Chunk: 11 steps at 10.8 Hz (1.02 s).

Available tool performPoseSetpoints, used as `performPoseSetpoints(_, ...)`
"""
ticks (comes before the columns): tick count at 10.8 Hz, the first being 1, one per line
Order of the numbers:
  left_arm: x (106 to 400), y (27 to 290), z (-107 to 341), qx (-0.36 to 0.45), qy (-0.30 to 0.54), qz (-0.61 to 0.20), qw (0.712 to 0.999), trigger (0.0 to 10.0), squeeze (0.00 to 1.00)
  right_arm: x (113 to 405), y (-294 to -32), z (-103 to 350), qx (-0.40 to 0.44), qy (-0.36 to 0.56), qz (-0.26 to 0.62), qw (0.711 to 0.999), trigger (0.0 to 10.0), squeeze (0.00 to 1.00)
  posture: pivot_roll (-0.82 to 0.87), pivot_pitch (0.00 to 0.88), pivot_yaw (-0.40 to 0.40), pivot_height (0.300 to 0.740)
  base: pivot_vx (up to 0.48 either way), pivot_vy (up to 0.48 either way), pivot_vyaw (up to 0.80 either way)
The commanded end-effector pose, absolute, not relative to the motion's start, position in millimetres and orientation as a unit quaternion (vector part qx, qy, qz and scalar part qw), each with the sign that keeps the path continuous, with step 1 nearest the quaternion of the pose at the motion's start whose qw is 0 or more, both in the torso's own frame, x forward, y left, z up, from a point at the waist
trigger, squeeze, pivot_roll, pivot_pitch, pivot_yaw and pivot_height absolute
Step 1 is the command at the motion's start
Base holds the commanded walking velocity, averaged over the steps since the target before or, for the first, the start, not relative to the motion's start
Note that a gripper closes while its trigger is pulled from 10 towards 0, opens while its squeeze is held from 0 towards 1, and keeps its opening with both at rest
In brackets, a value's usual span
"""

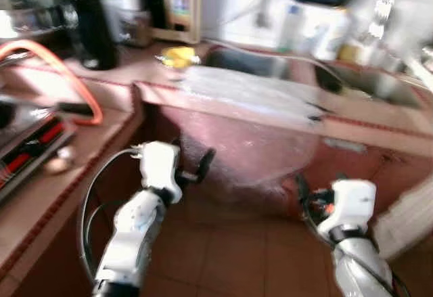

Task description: Kitchen organization

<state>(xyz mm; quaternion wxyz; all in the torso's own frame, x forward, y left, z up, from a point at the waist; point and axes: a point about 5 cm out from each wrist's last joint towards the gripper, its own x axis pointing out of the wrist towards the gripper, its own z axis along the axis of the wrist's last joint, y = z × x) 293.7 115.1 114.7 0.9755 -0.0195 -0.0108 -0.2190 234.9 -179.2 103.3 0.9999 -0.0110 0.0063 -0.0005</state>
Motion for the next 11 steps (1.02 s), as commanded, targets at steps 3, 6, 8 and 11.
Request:
performPoseSetpoints(3,294.3,135.0,120.9,0.029,-0.024,-0.231,0.972,10.0,0.0,237.3,-172.5,106.4,-0.004,-0.001,0.006,1.0,10.0,0.0,0.08,0.0,-0.073,0.74,0.363,0.0,0.0)
performPoseSetpoints(6,301.4,147.0,125.0,0.07,-0.024,-0.265,0.962,10.0,0.0,237.6,-174.8,106.7,-0.002,0.001,0.011,1.0,10.0,0.0,0.08,0.0,-0.073,0.74,0.325,0.0,0.0)
performPoseSetpoints(8,304.3,144.0,126.3,0.062,-0.028,-0.262,0.963,10.0,0.0,236.2,-174.4,106.5,-0.001,0.002,0.015,1.0,10.0,0.0,0.08,0.0,-0.072,0.74,0.354,0.0,0.0)
performPoseSetpoints(11,299.0,132.1,120.9,0.019,-0.025,-0.234,0.972,10.0,0.0,236.5,-176.4,108.7,-0.006,-0.001,0.013,1.0,10.0,0.0,0.07,0.0,-0.078,0.74,0.355,0.0,0.0)
